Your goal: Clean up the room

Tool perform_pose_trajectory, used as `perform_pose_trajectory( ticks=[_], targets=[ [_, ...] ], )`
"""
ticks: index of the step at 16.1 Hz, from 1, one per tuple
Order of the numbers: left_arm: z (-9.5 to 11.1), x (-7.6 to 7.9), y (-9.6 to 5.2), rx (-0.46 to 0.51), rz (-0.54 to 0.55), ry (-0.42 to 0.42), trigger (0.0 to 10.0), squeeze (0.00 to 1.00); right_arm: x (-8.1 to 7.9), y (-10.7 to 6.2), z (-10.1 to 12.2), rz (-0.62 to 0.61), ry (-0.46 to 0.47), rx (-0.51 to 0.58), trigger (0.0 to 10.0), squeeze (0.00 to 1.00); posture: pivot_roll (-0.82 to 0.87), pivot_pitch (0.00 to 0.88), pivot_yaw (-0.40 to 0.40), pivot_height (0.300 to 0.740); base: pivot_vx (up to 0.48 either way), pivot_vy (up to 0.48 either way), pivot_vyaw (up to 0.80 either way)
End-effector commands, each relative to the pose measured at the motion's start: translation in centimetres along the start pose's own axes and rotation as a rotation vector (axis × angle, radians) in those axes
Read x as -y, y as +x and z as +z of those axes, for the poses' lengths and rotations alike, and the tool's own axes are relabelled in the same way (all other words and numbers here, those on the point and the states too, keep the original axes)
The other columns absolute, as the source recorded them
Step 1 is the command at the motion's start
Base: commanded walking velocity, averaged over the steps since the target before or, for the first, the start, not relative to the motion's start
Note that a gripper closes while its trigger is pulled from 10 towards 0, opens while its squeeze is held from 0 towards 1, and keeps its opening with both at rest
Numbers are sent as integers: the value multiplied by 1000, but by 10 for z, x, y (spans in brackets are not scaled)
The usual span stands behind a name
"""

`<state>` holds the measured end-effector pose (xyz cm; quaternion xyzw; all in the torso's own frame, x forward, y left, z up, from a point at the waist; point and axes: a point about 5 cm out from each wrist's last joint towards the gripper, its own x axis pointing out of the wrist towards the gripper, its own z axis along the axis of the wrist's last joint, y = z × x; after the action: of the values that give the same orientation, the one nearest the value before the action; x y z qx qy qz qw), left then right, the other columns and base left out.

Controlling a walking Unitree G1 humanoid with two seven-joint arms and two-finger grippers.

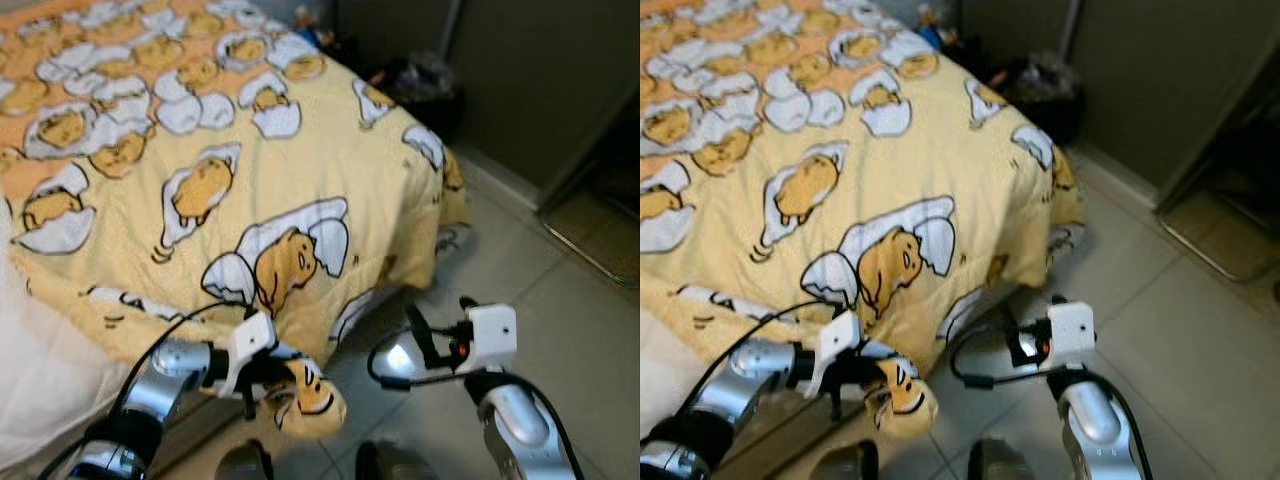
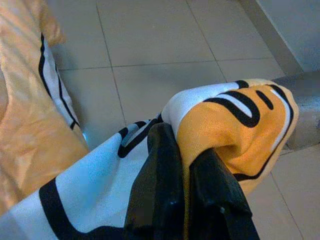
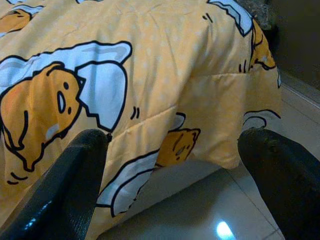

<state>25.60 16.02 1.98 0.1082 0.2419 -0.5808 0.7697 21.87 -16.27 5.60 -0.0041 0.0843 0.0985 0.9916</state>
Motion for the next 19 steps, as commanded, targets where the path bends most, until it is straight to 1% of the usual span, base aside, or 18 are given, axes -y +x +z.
perform_pose_trajectory(
  ticks=[1, 3, 6, 8, 10, 11, 12, 14, 17, 19],
  targets=[
    [-3, -2, -6, -23, 15, 5, 0, 0, -6, 0, -1, 20, 7, 0, 10000, 0, -78, 166, 40, 740, 0, 0, 0],
    [-4, -2, -7, -30, 12, 6, 0, 0, -6, -1, -1, 21, 8, 0, 10000, 0, -78, 168, 41, 740, 0, 0, 0],
    [-10, -4, -8, -89, 41, 29, 0, 0, -7, -2, -2, 22, 9, -3, 10000, 0, -80, 171, 44, 740, 0, 0, 0],
    [-13, -6, -9, -95, 62, 11, 0, 0, -7, -2, -2, 20, 9, -5, 10000, 0, -82, 171, 43, 740, 0, 0, 0],
    [-13, -7, -9, -97, 76, 16, 0, 0, -7, -3, -2, 21, 7, -6, 10000, 0, -81, 172, 41, 740, 0, 0, 0],
    [-12, -7, -9, -89, 83, 9, 0, 0, -6, -3, -2, 22, 6, -6, 10000, 0, -81, 173, 40, 740, 0, 0, 0],
    [-12, -10, -10, -72, 104, -16, 0, 0, -6, -3, -2, 22, 6, -6, 10000, 0, -81, 173, 40, 740, 0, 0, 0],
    [-12, -10, -11, -53, 108, -61, 0, 0, -6, -3, -2, 23, 7, -8, 10000, 0, -80, 173, 40, 740, 0, 0, 0],
    [-11, -12, -10, -47, 116, -96, 0, 0, -7, -3, -3, 24, 8, -8, 10000, 0, -81, 173, 40, 740, -434, 0, 0],
    [-11, -14, -11, -45, 118, -104, 0, 0, -6, -3, -2, 24, 7, -9, 10000, 0, -83, 173, 39, 740, -480, 0, 0]
  ],
)
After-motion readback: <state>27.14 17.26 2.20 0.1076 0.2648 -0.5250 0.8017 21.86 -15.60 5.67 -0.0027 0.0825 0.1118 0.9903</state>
